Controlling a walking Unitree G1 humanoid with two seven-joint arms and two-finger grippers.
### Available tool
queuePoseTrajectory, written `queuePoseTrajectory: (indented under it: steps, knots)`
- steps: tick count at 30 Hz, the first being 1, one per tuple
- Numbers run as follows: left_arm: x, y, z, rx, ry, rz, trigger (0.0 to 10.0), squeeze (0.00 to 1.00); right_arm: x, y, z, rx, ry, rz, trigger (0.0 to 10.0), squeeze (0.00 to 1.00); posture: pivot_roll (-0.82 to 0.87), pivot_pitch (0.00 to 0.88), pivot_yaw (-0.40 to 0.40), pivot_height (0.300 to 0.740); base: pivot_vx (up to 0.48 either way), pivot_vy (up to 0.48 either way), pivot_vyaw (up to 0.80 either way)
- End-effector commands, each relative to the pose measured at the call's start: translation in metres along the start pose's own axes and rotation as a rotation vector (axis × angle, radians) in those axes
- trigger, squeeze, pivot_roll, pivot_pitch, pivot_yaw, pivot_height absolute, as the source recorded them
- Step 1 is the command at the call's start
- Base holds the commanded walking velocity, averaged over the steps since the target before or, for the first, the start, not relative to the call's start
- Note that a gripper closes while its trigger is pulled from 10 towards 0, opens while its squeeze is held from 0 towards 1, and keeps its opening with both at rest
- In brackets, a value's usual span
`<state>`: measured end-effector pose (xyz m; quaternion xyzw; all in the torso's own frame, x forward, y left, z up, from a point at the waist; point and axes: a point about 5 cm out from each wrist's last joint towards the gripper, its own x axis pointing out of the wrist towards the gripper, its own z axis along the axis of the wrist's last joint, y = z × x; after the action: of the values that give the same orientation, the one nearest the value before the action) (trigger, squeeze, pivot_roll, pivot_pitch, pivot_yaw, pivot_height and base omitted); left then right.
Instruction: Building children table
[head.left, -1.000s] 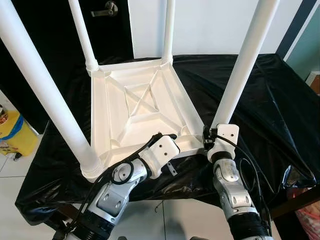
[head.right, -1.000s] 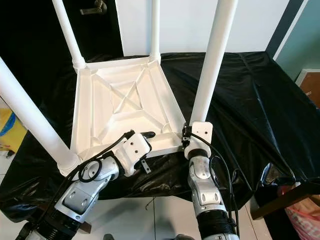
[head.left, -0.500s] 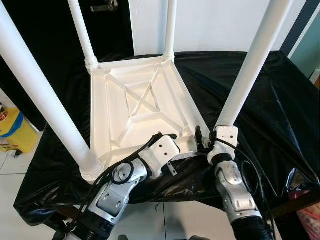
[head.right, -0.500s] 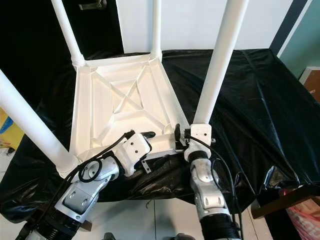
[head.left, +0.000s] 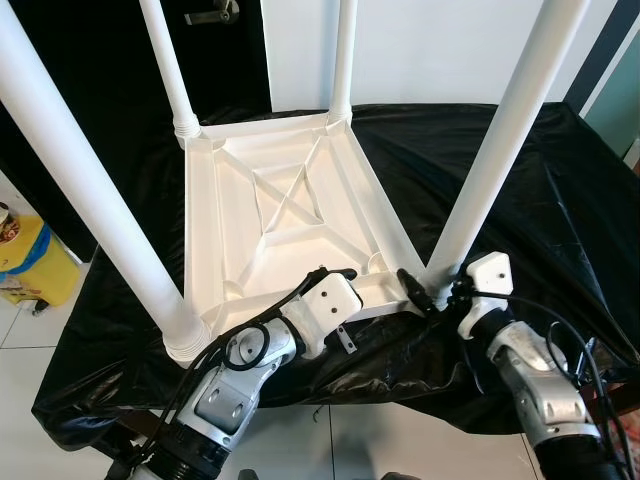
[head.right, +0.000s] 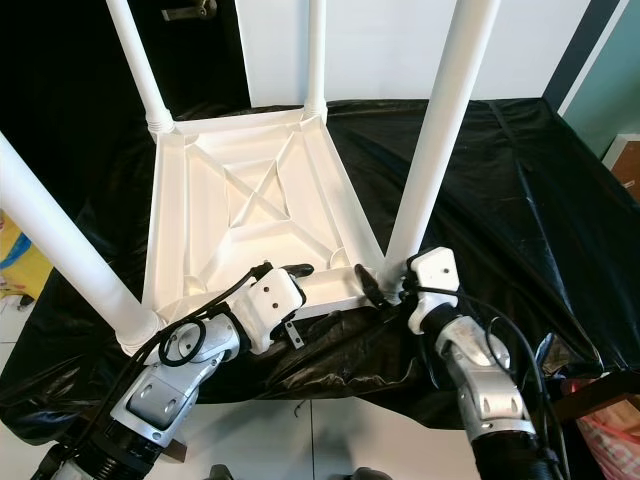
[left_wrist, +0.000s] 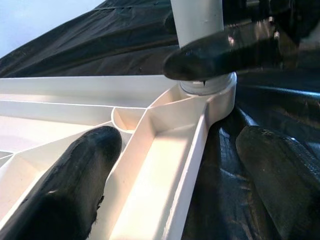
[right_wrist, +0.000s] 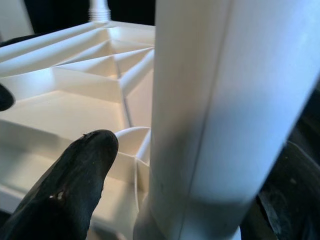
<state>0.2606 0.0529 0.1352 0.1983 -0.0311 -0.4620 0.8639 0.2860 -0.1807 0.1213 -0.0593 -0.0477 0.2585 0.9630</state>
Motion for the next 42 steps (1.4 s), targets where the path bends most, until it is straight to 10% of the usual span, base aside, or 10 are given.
queuePoseTrajectory:
  steps: [1, 10, 11, 12, 21, 22, 42]
  knots:
    - [0.001, -0.004, 0.001, 0.019, -0.004, -0.047, 10.0, 0.00, -0.001, -0.005, -0.003, 0.002, 0.026, 0.037, 10.0, 0.00, -0.05, 0.025, -0.003, 0.740, 0.000, 0.000, 0.00]
    - [0.002, -0.004, 0.003, 0.032, -0.009, -0.069, 10.0, 0.00, 0.008, -0.010, -0.005, -0.029, 0.065, 0.158, 10.0, 0.00, -0.05, 0.015, 0.005, 0.740, 0.000, 0.000, 0.00]
    - [0.002, -0.005, 0.002, 0.033, -0.008, -0.074, 10.0, 0.00, 0.008, -0.010, -0.006, -0.032, 0.067, 0.169, 3.8, 0.00, -0.04, 0.014, 0.002, 0.740, 0.000, 0.000, 0.00]
    - [0.002, -0.006, 0.002, 0.034, -0.007, -0.077, 10.0, 0.00, 0.008, -0.010, -0.006, -0.033, 0.069, 0.178, 0.0, 0.00, -0.04, 0.013, -0.002, 0.740, 0.000, 0.000, 0.00]
    - [0.001, -0.007, 0.000, 0.030, 0.000, -0.067, 10.0, 0.00, 0.003, -0.013, -0.016, -0.034, 0.107, 0.153, 0.0, 0.00, -0.04, 0.010, -0.007, 0.740, 0.000, 0.000, 0.00]
    - [0.001, -0.007, 0.000, 0.031, 0.001, -0.067, 10.0, 0.00, 0.002, -0.015, -0.017, -0.026, 0.112, 0.123, 10.0, 0.00, -0.03, 0.009, -0.008, 0.740, 0.000, 0.000, 0.00]
    - [0.001, -0.008, -0.002, 0.018, 0.006, -0.063, 10.0, 0.00, 0.007, -0.002, -0.032, 0.100, 0.163, -0.426, 10.0, 0.00, -0.05, 0.040, -0.012, 0.740, 0.000, 0.000, 0.00]
